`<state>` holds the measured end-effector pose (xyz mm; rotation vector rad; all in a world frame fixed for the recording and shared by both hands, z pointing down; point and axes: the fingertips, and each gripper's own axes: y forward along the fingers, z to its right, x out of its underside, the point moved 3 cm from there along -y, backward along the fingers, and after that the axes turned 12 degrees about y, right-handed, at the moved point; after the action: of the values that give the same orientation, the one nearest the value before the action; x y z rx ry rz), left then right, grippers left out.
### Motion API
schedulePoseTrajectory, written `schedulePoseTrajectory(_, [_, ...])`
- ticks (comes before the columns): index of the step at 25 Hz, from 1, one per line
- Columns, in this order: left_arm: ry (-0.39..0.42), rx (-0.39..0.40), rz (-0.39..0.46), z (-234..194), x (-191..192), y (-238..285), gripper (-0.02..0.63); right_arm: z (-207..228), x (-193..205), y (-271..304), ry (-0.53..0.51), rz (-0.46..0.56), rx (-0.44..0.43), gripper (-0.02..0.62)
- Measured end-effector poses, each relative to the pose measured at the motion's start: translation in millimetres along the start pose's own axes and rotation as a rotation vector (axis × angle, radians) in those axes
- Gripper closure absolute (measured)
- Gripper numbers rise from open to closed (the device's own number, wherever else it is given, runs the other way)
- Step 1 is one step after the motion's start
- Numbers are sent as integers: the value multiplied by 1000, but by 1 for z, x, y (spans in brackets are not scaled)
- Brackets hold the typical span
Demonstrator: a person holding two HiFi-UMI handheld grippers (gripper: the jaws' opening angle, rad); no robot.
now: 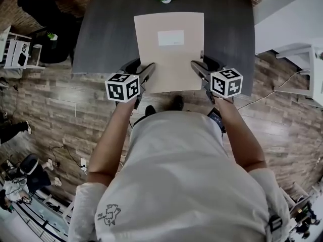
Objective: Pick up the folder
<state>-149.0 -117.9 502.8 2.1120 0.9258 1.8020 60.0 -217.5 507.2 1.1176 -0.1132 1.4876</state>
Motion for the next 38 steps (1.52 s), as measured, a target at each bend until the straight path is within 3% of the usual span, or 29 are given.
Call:
schedulePoseTrajectory(26, [85, 90, 26, -30, 59, -143, 347, -153, 86, -15, -8, 112, 67, 367])
schedulePoseTrajectory(38, [91, 90, 53, -1, 57, -152, 347, -155, 90, -46, -24, 135, 59, 371])
